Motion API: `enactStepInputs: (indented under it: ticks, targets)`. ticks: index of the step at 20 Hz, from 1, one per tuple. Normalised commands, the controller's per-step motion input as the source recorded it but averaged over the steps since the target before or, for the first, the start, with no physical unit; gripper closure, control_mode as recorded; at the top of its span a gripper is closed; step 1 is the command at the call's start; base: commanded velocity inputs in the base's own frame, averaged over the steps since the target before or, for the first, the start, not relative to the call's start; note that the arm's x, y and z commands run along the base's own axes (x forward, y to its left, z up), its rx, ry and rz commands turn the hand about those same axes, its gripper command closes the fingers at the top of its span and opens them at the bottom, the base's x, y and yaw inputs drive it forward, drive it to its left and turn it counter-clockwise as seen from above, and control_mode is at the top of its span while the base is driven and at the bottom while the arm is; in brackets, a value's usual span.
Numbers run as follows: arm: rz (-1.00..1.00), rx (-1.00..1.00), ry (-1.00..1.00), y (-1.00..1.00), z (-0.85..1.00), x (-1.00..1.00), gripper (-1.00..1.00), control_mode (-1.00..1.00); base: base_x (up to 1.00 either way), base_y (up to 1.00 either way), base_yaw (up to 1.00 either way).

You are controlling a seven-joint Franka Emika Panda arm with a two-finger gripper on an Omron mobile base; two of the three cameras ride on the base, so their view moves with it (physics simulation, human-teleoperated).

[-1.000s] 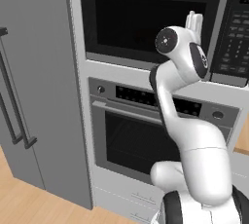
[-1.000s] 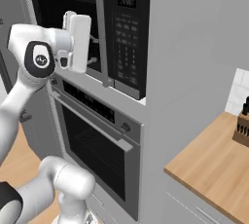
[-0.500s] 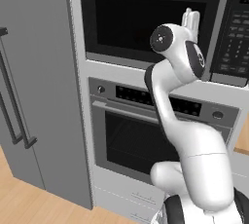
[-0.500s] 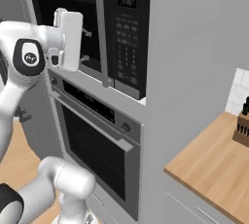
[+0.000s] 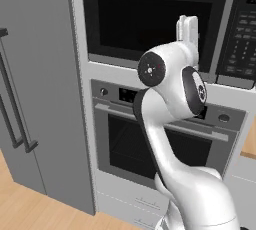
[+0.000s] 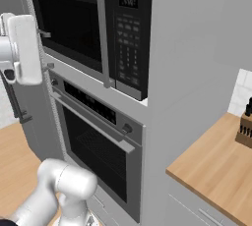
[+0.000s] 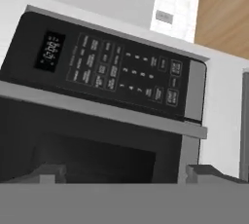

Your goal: Open the microwave, place the bowl with waffle inside the microwave, then close the microwave door and turn it on.

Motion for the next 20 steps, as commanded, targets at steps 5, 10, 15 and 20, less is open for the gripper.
enactStepInputs:
  ticks: [5, 10, 15, 20]
  targets:
    - [0.00, -0.24, 0.23, 0.00, 0.24, -0.67, 1.00, -1.00, 0.00, 0.00, 0.00]
    - [0.00, -0.30, 0.37, 0.00, 0.21, -0.41, 1.00, -1.00, 0.00, 0.00, 0.00]
    - [0.02, -0.21, 0.35, 0.00, 0.12, -0.27, 1.00, -1.00, 0.00, 0.00, 0.00]
    - [0.06, -0.28, 0.36, 0.00, 0.00, -0.29, 1.00, -1.00, 0.00, 0.00, 0.00]
